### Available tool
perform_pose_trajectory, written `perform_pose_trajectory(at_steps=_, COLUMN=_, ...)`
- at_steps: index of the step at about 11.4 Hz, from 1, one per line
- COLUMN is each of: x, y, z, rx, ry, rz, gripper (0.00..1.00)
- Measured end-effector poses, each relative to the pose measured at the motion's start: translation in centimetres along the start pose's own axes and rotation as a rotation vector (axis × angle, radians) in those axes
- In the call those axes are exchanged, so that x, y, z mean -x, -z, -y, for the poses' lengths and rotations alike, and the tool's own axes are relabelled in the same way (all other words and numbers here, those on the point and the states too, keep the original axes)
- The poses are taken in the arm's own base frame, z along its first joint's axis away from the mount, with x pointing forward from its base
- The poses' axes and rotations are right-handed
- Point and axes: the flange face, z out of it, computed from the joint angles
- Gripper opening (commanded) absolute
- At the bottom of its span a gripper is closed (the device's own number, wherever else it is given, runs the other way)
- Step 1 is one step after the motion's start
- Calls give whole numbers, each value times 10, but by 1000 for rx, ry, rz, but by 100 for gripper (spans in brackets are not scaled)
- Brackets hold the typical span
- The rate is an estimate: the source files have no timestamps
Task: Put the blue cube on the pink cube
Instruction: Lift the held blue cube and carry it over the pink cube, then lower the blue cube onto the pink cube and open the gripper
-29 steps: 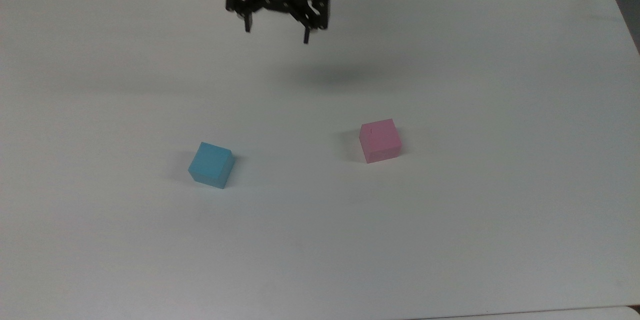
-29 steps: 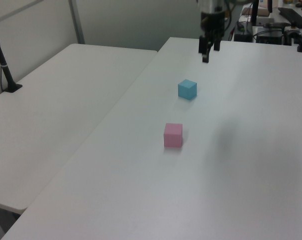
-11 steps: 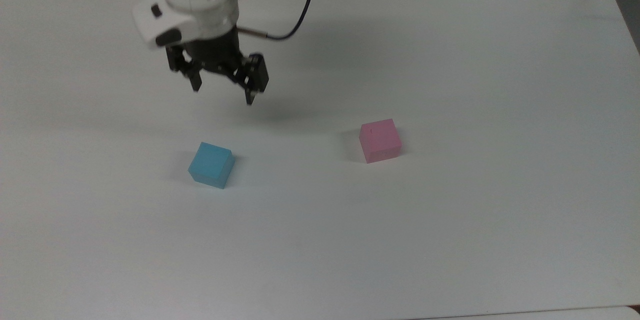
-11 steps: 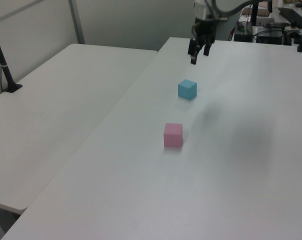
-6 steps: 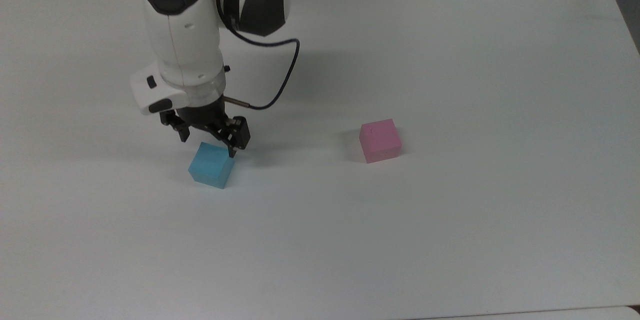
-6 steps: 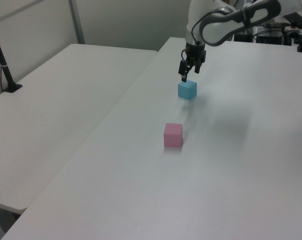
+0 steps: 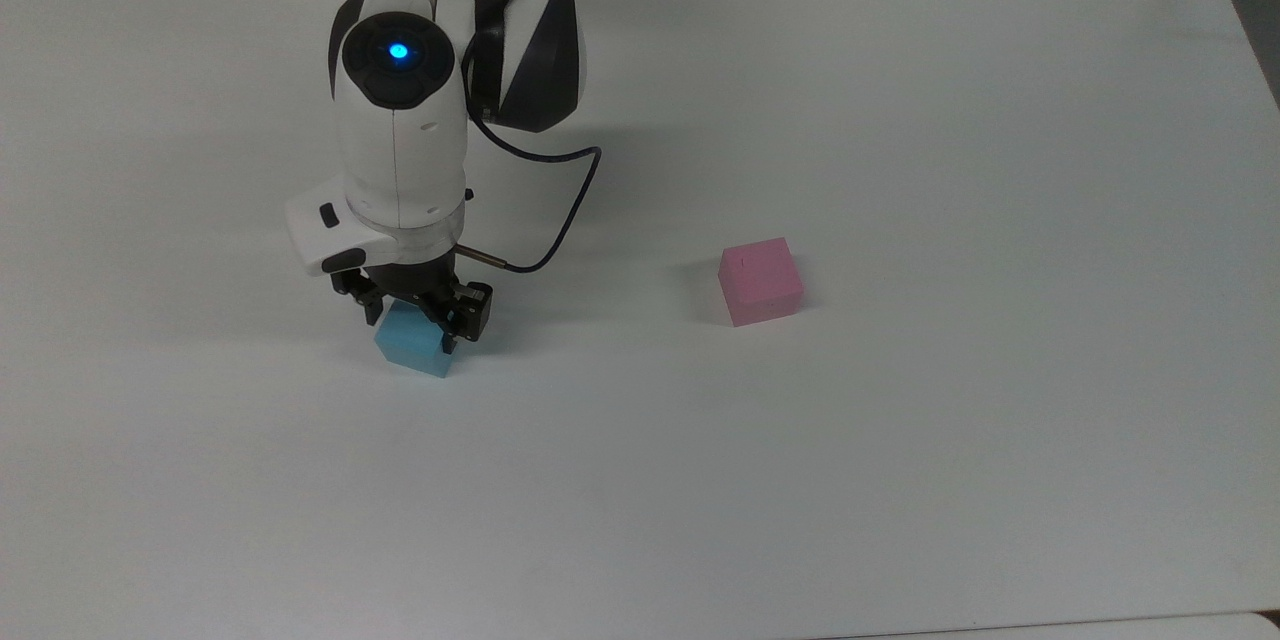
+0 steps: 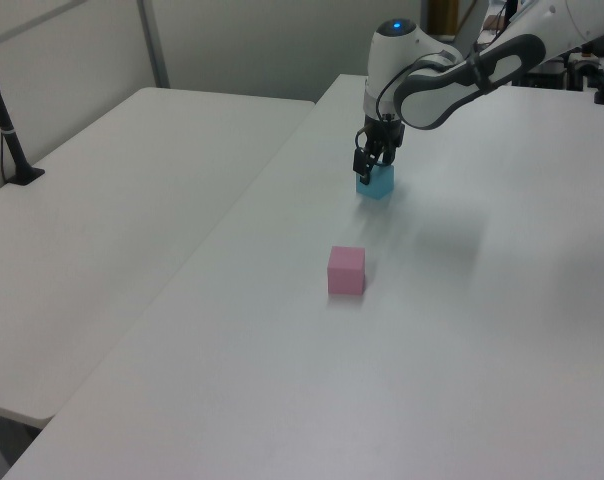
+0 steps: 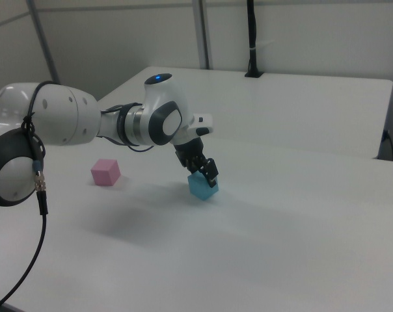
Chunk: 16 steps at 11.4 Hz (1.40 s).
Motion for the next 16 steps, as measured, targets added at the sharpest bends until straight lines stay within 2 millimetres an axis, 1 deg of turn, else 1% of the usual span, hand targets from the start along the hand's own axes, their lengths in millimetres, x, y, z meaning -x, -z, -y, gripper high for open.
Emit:
perform_pose_trajectory(at_steps=1, x=-1, y=3, z=3, rx=-4, ry=3, rz=-6, gripper=26)
perform_pose_trajectory(at_steps=2, x=-2, y=8, z=11, rx=-10, ry=12, rz=-14, gripper=27)
perform_pose_trajectory(at_steps=3, x=-1, y=17, z=25, rx=-20, ry=30, rz=-27, gripper=27)
perform_pose_trajectory(at_steps=4, x=3, y=33, z=47, rx=-30, ry=59, rz=-40, gripper=27)
perform_pose_trajectory(at_steps=5, x=12, y=53, z=74, rx=-33, ry=97, rz=-31, gripper=27)
perform_pose_trajectory(at_steps=7, x=42, y=91, z=140, rx=-58, ry=161, rz=-10, gripper=29)
perform_pose_trajectory(at_steps=8, x=58, y=106, z=174, rx=-82, ry=181, rz=-10, gripper=29)
perform_pose_trajectory(at_steps=9, x=73, y=116, z=202, rx=-103, ry=192, rz=-13, gripper=30)
perform_pose_trajectory(at_steps=10, x=87, y=123, z=225, rx=-119, ry=195, rz=-12, gripper=31)
perform_pose_trajectory(at_steps=11, x=97, y=127, z=240, rx=-129, ry=200, rz=-10, gripper=32)
perform_pose_trajectory(at_steps=12, x=105, y=129, z=252, rx=-134, ry=215, rz=-9, gripper=35)
perform_pose_trajectory(at_steps=13, x=112, y=131, z=262, rx=-138, ry=226, rz=-8, gripper=48)
perform_pose_trajectory(at_steps=14, x=119, y=134, z=272, rx=-142, ry=238, rz=-9, gripper=82)
perform_pose_trajectory(at_steps=15, x=125, y=136, z=279, rx=-145, ry=247, rz=-9, gripper=100)
perform_pose_trajectory(at_steps=16, x=126, y=136, z=281, rx=-145, ry=250, rz=-9, gripper=100)
